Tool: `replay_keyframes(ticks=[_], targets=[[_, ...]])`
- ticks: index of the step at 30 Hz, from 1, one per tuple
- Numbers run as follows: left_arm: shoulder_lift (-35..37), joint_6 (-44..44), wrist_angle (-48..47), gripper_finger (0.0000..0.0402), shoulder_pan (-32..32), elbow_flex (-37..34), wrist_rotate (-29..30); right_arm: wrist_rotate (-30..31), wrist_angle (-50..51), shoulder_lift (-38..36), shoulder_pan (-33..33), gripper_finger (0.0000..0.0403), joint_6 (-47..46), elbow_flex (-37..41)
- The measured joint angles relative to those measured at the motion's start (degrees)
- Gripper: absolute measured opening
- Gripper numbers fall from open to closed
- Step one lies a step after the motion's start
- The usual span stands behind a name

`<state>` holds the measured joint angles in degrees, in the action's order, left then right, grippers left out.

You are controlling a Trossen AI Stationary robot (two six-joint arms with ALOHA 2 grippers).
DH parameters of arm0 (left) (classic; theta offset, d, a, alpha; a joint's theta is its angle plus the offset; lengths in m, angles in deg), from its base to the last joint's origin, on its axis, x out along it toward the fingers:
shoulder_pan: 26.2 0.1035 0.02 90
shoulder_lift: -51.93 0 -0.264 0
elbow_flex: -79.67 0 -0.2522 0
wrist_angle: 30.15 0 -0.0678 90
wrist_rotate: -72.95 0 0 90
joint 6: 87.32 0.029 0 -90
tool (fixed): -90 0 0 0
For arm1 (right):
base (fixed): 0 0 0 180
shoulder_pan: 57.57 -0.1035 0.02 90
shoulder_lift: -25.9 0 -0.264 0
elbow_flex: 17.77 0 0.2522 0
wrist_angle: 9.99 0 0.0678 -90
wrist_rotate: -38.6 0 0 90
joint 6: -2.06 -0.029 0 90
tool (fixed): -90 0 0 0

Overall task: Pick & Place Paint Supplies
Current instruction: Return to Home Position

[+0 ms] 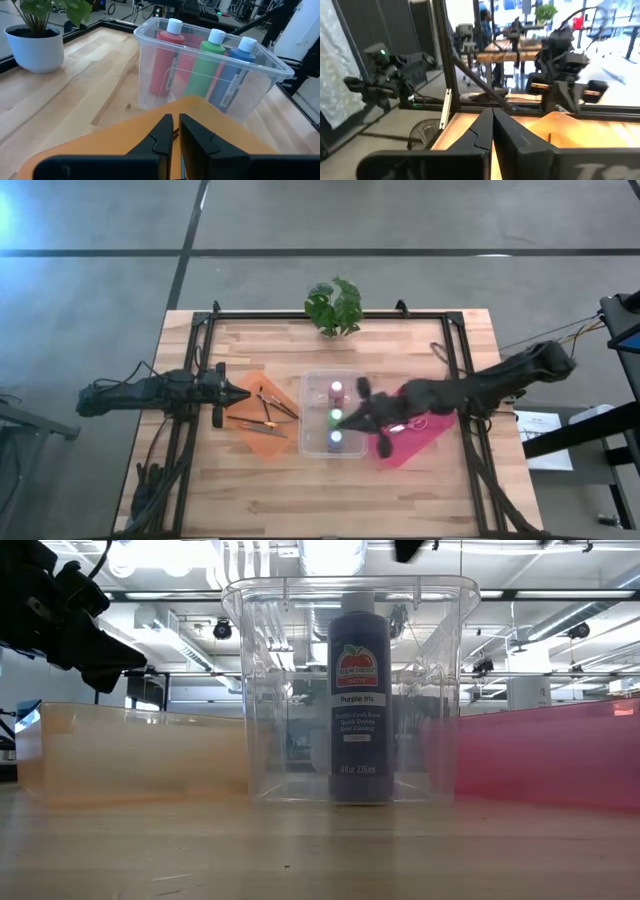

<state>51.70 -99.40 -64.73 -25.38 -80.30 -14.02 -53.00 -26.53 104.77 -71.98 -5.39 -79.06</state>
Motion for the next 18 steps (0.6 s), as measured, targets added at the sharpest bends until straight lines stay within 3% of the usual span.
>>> replay_keyframes(ticks=[6,11,18], targets=[[0.0,0.0,-0.02,0.0041,0.0,0.0,0.0,-0.07,-1.31,-17.64,-0.78,0.0008,0.15,17.95],[0.0,0.0,-0.02,0.0041,0.0,0.0,0.0,0.28,0.58,-32.8,-0.58,0.0008,6.45,29.86],[-0.02,0.0,-0.01,0.0041,0.0,0.0,0.0,2.84,10.88,-48.92,-0.62,0.0008,8.7,36.6]])
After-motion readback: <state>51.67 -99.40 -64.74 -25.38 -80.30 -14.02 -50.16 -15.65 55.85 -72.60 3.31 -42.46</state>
